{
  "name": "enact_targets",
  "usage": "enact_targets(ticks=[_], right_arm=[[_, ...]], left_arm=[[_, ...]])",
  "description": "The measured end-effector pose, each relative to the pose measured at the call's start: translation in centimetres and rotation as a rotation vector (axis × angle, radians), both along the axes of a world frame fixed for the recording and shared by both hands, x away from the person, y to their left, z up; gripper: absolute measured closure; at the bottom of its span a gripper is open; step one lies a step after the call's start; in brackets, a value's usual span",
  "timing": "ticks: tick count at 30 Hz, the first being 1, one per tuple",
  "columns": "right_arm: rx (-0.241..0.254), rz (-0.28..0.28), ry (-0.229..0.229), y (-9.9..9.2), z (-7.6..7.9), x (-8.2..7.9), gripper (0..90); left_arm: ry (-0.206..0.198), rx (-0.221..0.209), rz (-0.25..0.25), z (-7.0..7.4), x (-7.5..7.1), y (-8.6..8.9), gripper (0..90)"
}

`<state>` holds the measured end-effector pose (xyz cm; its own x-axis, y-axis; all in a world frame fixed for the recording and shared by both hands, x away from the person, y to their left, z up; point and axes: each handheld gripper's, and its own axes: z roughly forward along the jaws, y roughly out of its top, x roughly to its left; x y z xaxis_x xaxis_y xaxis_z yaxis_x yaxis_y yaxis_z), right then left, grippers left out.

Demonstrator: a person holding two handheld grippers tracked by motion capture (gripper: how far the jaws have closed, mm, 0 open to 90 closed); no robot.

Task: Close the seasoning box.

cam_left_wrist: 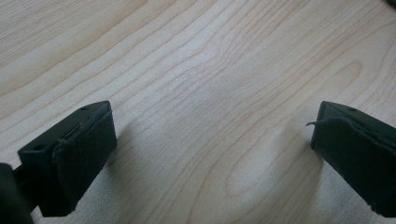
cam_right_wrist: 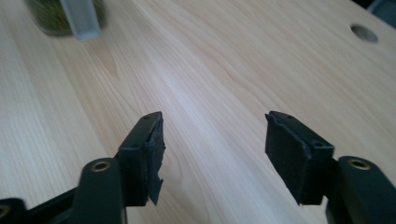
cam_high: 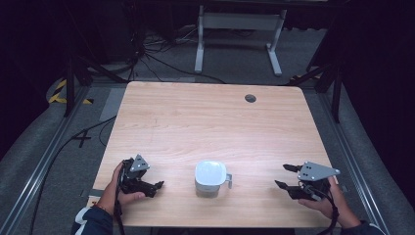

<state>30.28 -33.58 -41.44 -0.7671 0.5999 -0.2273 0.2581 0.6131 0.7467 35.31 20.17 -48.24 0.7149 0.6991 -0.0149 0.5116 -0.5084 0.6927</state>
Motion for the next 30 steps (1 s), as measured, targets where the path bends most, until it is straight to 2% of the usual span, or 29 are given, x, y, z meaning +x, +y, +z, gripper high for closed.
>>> enact_targets(ticks=[3, 9, 11, 13, 14, 16, 18, 30], right_arm=[[0.02, -0.056, 0.012, -2.1, -1.1, -0.3, 32.9], [0.094, -0.166, 0.079, -6.1, -3.3, -0.6, 29.4], [0.089, -0.189, 0.107, -7.0, -4.0, -0.6, 28.7], [0.056, -0.219, 0.109, -7.3, -4.5, -0.4, 26.4], [0.054, -0.234, 0.125, -7.5, -4.8, -0.3, 25.3], [0.099, -0.229, 0.146, -7.9, -5.2, -0.2, 24.7], [0.117, -0.24, 0.163, -8.0, -5.3, 0.0, 22.4], [0.112, -0.253, 0.16, -7.9, -5.3, 0.0, 20.7]], left_arm=[[0.0, 0.0, 0.0, 0.0, 0.0, 0.0, 0.4], [0.0, 0.0, 0.0, 0.0, 0.0, 0.0, 0.4], [0.0, 0.0, 0.0, 0.0, 0.0, 0.0, 0.4], [0.0, 0.0, 0.0, 0.0, 0.0, 0.0, 0.4], [0.0, 0.0, 0.0, 0.0, 0.0, 0.0, 0.4], [0.0, 0.0, 0.001, 0.0, 0.0, 0.0, 0.4], [-0.002, 0.003, 0.001, 0.0, 0.0, 0.0, 0.4], [-0.001, 0.003, 0.001, 0.0, 0.0, 0.0, 0.4]])
